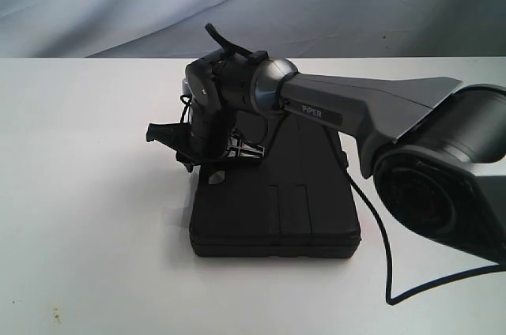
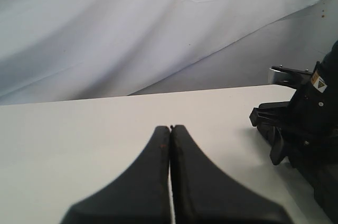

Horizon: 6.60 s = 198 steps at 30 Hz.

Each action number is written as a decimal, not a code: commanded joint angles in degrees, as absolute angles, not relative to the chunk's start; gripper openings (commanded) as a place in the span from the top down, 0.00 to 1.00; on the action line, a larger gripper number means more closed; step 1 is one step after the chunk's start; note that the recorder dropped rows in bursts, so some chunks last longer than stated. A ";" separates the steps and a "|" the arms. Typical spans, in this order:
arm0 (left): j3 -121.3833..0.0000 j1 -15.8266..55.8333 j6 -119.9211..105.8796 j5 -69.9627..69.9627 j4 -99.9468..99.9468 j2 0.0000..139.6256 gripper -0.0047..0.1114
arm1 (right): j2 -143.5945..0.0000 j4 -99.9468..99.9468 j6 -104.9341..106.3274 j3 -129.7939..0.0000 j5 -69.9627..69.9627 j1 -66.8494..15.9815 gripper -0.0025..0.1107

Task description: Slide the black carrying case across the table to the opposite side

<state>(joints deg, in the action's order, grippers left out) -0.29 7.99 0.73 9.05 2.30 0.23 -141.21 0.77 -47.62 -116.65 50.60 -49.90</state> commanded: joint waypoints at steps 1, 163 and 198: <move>0.00 7.91 1.41 8.42 1.81 0.00 0.96 | -138.65 2.07 -47.20 -116.79 49.75 -50.08 0.69; 0.00 7.91 1.41 8.42 1.81 0.00 0.96 | 0.00 -2.68 -0.45 0.00 7.65 -10.30 0.98; 0.00 7.91 1.41 7.95 1.81 0.00 0.96 | 0.00 -2.68 -0.58 0.00 7.65 -10.30 0.98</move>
